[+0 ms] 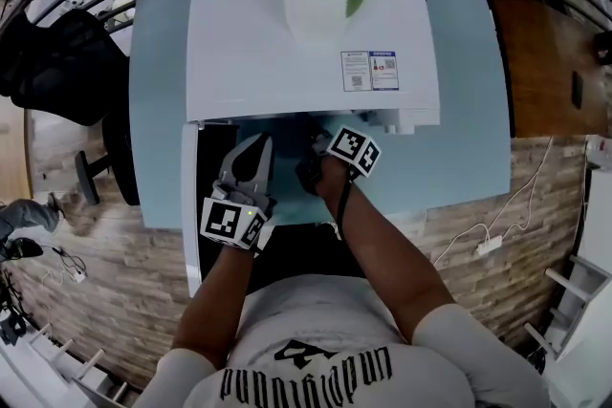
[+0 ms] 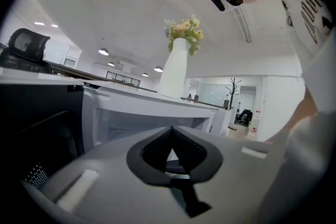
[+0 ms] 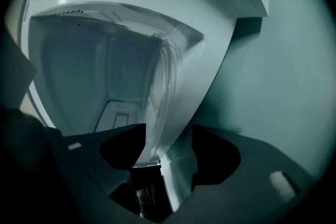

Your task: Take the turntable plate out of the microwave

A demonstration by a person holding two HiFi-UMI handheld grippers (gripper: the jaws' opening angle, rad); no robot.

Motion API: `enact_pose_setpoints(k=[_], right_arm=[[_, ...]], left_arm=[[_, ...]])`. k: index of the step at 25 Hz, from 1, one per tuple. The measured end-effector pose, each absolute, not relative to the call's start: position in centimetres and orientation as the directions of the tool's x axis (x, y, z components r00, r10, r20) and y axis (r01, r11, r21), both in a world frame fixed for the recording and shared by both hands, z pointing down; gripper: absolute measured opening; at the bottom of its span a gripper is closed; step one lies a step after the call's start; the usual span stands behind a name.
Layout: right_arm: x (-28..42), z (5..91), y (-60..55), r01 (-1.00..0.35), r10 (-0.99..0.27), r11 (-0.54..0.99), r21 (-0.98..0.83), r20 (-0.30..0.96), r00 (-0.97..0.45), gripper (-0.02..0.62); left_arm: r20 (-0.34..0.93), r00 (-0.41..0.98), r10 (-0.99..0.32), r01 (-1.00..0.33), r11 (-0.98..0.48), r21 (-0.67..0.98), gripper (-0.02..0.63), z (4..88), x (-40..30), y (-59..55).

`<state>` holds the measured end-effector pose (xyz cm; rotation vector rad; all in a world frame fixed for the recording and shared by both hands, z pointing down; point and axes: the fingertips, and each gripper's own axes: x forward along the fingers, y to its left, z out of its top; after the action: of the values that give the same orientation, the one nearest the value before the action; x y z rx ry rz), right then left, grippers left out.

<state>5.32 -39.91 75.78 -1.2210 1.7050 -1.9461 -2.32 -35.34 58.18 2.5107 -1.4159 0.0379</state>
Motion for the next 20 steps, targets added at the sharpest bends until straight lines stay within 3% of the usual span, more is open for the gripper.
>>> enact_pose_setpoints(k=[5,20], right_arm=[[5.5,77.1,-40.6,-0.302,-0.703,-0.322,-0.897,0.44,-0.558,0.252],[6.8,77.0,-40.2,-0.343,-0.723,-0.251,-0.905,0.411,-0.555,0.247]], left_arm=[[0.157,0.525,-0.836,-0.843,-0.486,0.233,0.049,58.7,-2.6,-35.5],[0.198,0.522,-0.83,-0.843,-0.465,0.271,0.049,61.1,-2.5,-34.2]])
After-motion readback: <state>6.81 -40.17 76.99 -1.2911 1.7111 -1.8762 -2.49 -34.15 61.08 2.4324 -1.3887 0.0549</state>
